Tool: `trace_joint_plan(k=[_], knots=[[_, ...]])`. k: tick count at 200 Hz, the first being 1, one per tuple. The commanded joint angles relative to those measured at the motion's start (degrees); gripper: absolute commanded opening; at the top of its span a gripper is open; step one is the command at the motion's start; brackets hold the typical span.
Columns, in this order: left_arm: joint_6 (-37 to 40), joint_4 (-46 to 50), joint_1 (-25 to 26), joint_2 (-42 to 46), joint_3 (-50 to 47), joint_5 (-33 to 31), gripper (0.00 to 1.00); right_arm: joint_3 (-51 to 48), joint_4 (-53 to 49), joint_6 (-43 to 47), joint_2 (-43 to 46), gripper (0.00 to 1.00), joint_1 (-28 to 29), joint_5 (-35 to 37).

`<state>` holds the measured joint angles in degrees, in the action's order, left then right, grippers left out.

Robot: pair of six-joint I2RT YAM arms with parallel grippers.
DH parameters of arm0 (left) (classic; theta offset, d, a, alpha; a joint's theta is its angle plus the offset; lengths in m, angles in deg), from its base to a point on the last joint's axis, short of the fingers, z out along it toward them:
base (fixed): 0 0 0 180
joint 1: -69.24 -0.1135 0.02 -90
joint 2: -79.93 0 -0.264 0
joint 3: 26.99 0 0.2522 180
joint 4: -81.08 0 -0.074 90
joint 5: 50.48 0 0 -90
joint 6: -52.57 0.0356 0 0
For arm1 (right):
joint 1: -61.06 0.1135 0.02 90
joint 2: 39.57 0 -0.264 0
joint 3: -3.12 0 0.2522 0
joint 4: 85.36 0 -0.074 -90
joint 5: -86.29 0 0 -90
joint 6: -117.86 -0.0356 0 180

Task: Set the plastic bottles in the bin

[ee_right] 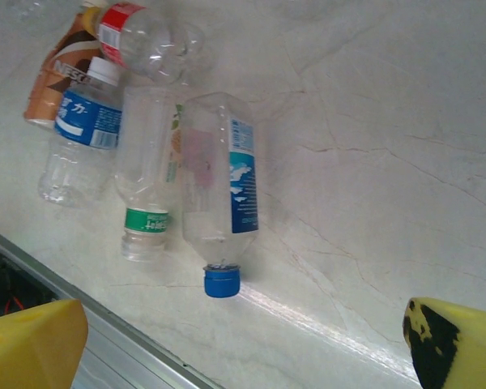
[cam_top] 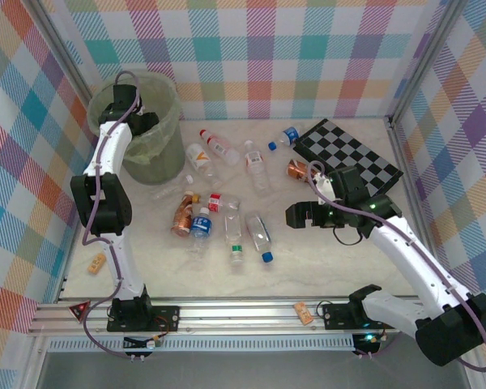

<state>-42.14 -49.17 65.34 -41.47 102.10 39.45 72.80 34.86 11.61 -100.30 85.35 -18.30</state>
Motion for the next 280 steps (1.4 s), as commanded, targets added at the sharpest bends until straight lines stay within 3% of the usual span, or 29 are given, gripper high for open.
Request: trace_joint_plan(k=[1, 31, 72, 105, 150, 204, 235, 263, 280], knots=[[1.11, 0.04, 0.46, 0.97, -0.8, 1.3, 0.65, -0.44, -1.27, -0.62, 0.02, 1.0, -0.11, 1.84], [1.55, 0.49, 0.47, 1.5, -0.54, 1.79, 0.79, -0.64, -1.42, -0.74, 0.22, 0.99, -0.12, 2.35], [1.28, 1.82, 0.47, 2.83, 1.52, 2.87, 0.85, -0.38, -2.3, -1.44, -0.2, 1.0, 0.24, 5.21], [1.46, 3.36, 0.52, 5.45, 4.02, 2.98, 0.89, 1.71, -3.12, -0.66, -4.9, 0.97, 10.14, 15.58], [2.9, 6.04, 0.48, 10.71, 8.16, 5.16, 0.94, 2.79, 0.98, -6.03, -13.53, 0.9, 18.41, 19.98], [2.15, 7.66, 2.86, 19.21, 9.01, 10.01, 0.97, 4.58, 7.36, -9.4, -24.31, 0.86, 25.03, 19.14], [-2.31, 5.88, 7.06, 28.25, 1.02, 11.71, 0.96, 6.34, 9.31, -10.21, -29.61, 0.84, 25.98, 17.19], [-10.61, -5.31, 9.22, 39.62, -15.65, 16.83, 0.94, 8.03, 9.19, -9.74, -33.81, 0.84, 26.01, 18.06], [-12.17, -6.35, 11.68, 44.42, -21.64, 14.69, 0.93, 8.29, 9.86, -9.32, -35.48, 0.84, 26.05, 17.75]])
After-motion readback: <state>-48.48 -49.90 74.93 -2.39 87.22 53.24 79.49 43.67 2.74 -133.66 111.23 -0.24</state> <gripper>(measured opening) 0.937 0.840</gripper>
